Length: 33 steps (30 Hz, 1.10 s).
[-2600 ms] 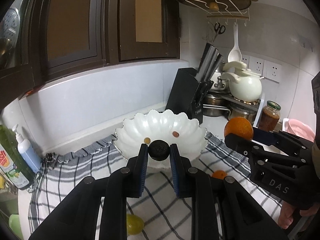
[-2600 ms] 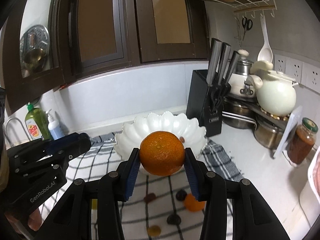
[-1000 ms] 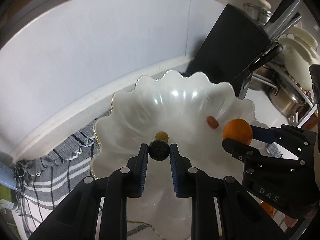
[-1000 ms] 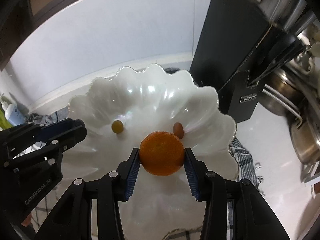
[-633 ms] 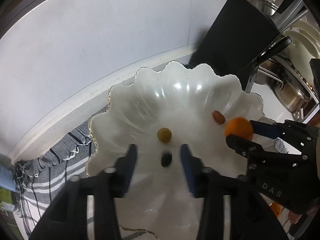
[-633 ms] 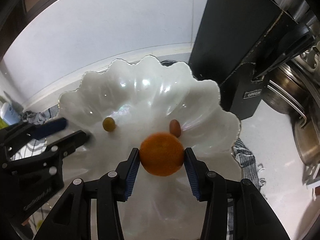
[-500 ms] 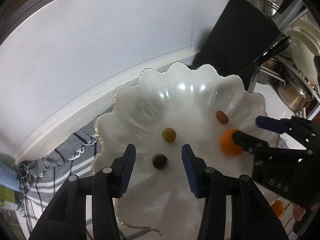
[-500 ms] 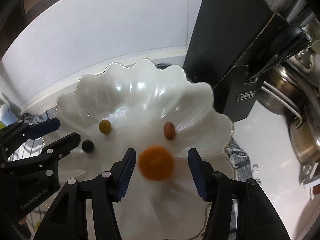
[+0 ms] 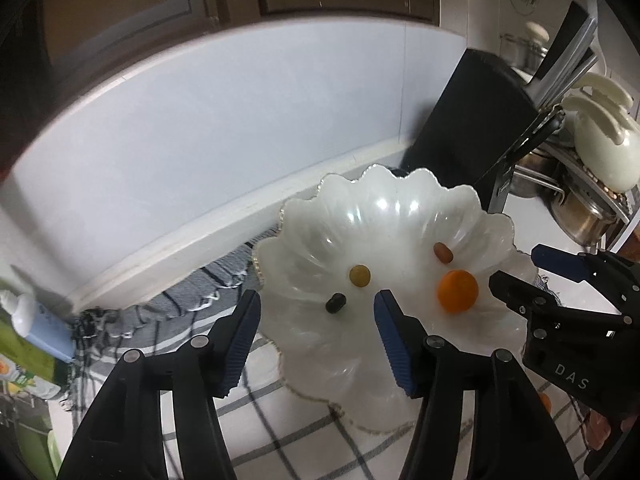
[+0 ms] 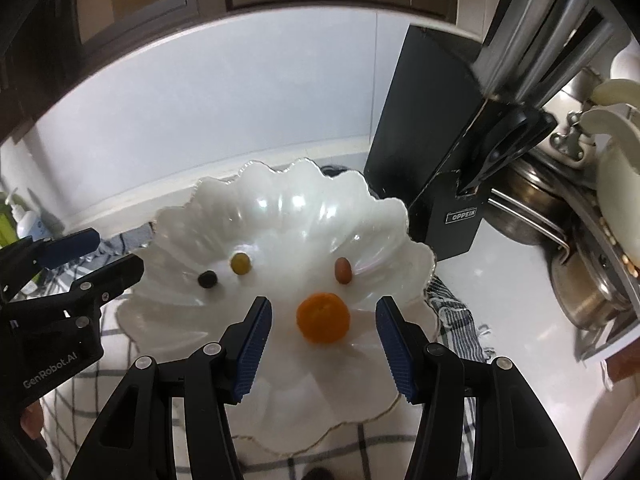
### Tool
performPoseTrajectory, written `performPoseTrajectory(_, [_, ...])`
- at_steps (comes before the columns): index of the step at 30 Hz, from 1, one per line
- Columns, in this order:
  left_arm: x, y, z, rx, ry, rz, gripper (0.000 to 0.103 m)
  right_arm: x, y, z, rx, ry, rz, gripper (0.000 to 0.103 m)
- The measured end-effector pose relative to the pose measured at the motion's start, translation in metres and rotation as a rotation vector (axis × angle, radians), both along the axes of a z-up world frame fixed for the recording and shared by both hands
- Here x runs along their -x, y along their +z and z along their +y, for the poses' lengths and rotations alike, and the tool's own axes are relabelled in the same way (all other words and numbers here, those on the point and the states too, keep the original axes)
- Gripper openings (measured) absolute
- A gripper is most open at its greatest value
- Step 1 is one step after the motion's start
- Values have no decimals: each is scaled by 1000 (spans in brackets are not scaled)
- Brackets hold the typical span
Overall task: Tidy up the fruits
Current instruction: 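Lift both tools out of the bowl back toward the fruits on the towel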
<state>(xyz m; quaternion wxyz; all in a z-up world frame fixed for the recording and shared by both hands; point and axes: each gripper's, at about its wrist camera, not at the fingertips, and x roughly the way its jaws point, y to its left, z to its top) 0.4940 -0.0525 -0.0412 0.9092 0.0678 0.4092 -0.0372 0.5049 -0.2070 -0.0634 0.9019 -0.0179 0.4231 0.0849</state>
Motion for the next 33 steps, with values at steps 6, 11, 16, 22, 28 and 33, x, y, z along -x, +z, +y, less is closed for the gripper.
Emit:
performPoseTrajectory(6, [30, 21, 6, -15, 11, -59, 58, 23, 18, 6, -4, -3, -55, 61])
performPoseTrajectory(11, [54, 37, 13, 6, 16, -112, 63, 45, 33, 10, -14, -9, -94, 61])
performPoseTrajectory(16, [80, 49, 20, 15, 17, -158, 66, 67, 47, 12, -48, -12, -126, 61])
performPoseTrajectory(22, [107, 59, 29, 23, 20, -205, 69, 94, 58, 19, -58, -5, -174, 61])
performPoseTrajectory(28, [134, 70, 41, 35, 34, -253, 71, 120, 62, 27, -43, 6, -203, 61])
performPoseTrajectory(33, [153, 75, 48, 33, 36, -281, 72, 141, 67, 33, -22, 4, -248, 61])
